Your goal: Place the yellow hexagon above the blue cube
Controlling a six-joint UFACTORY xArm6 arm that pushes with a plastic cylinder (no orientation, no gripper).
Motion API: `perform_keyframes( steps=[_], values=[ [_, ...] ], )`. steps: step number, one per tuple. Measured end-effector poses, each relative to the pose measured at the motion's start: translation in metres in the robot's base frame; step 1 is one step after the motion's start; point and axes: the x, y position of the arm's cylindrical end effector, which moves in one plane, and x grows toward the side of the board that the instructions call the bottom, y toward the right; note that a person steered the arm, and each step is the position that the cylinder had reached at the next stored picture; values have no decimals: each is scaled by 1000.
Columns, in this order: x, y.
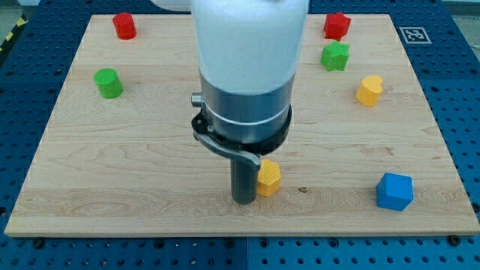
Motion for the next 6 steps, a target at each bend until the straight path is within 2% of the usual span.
perform_keyframes(
  steps=[3, 4, 6],
  values=[
    [-9, 9],
    [-24, 19],
    [-39, 70]
  ],
)
